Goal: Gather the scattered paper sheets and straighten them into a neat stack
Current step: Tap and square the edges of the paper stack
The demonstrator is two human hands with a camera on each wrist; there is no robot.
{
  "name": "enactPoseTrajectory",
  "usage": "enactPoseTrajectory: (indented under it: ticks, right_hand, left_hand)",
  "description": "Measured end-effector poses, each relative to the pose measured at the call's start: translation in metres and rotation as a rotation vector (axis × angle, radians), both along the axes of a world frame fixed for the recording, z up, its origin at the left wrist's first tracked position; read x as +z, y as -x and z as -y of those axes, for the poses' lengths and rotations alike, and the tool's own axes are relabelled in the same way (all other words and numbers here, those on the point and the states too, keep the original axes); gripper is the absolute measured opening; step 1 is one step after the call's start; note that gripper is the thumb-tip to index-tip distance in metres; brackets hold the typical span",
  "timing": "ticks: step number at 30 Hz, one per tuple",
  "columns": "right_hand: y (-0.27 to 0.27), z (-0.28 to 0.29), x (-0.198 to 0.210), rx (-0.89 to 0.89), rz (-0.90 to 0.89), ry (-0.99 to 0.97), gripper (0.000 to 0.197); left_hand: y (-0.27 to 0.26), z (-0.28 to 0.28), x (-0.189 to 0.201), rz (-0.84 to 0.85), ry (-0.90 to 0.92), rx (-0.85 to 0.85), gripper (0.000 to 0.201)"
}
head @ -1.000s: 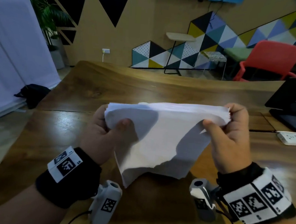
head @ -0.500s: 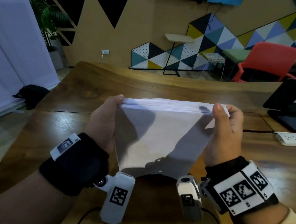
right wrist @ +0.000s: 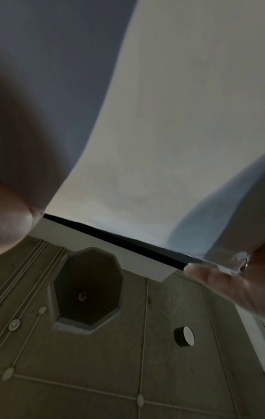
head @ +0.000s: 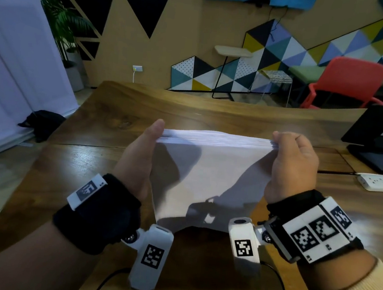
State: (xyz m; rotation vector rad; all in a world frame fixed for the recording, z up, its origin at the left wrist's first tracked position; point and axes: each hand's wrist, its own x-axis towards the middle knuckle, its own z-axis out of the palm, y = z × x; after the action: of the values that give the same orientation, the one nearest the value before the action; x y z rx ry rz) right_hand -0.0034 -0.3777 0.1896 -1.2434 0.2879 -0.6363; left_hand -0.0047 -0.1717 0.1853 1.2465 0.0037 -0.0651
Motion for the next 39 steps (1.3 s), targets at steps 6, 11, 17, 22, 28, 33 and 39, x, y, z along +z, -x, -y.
enactPoseTrajectory:
  ticks: [6, 11, 17, 22, 28, 33, 39]
  right_hand:
    - [0.000, 0.000, 0.005, -0.014, -0.014, 0.040, 0.020]
    - [0.022, 0.000, 0.019, -0.266, 0.272, 1.031, 0.034]
    - [0.028, -0.032, 0.021, 0.082, 0.140, 1.665, 0.023]
    - [0.021, -0.012, 0.030, 0.242, 0.072, 1.358, 0.009]
    - [0.023, 0.050, 0.042, 0.233, 0.099, 0.729, 0.030]
    - [0.019, 0.070, 0.008, 0.186, -0.045, 0.381, 0.018]
    - [0.021, 0.049, -0.028, 0.047, -0.043, 0.336, 0.026]
  left_hand:
    - [0.000, 0.001, -0.013, 0.207, -0.254, 0.058, 0.061]
    - [0.005, 0.007, -0.016, 0.296, -0.239, 0.089, 0.053]
    - [0.012, 0.024, -0.013, 0.472, -0.339, 0.086, 0.022]
    - [0.003, 0.009, -0.036, 0.360, -0.677, 0.047, 0.012]
    - [0.008, -0.041, -0.067, 0.008, -0.934, 0.074, 0.021]
    - [0.006, -0.060, -0.063, -0.075, -0.046, 0.089, 0.009]
    - [0.003, -0.043, -0.052, 0.176, -0.323, 0.331, 0.010]
